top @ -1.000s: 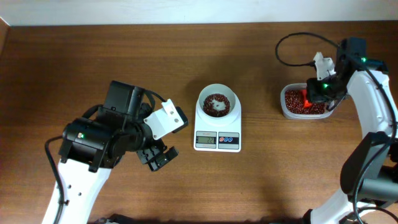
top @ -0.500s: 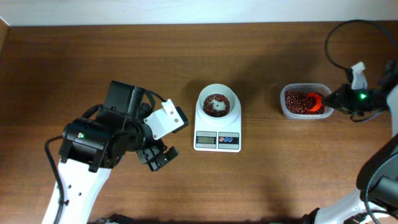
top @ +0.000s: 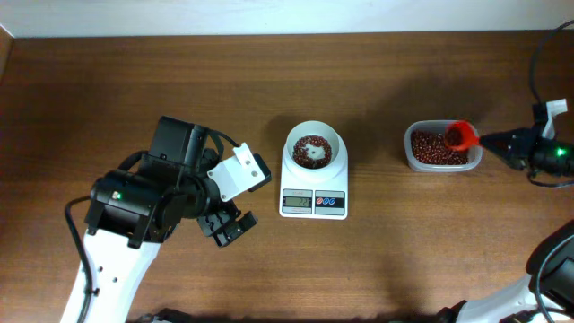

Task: Scoop and weigh 50g on scale
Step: 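Carry the filled scoop with the right gripper over the scale bowl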

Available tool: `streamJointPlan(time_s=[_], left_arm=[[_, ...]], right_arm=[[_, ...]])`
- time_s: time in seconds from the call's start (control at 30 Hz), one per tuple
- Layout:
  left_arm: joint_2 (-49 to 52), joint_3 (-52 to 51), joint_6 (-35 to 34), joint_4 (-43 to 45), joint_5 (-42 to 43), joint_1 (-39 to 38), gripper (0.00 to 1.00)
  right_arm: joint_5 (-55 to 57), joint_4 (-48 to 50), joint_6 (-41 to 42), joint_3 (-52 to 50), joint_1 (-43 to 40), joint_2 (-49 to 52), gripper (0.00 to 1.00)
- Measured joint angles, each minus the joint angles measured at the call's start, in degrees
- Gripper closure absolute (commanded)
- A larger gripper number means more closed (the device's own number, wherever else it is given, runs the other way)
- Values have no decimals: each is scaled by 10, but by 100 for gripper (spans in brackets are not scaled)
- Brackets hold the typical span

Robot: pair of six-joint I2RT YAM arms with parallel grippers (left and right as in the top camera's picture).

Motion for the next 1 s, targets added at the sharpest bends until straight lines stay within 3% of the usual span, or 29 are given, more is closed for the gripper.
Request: streamJointPlan(time_s=[0.17,0.3,0.5,0.77,1.0], left_arm=[[0,0,0,0,0,0,1],[0,0,0,0,0,0,1],[0,0,0,0,0,0,1],[0,0,0,0,0,0,1],[0,0,0,0,0,0,1]], right_arm=[[-50,2,-2,0,80,0,96],[-60,16,-2,0,192,0,96],[-59,93,0,-1,325,1,96],[40,190,14,-2,417,1,96],[76,227,16,-3,437,1,96]])
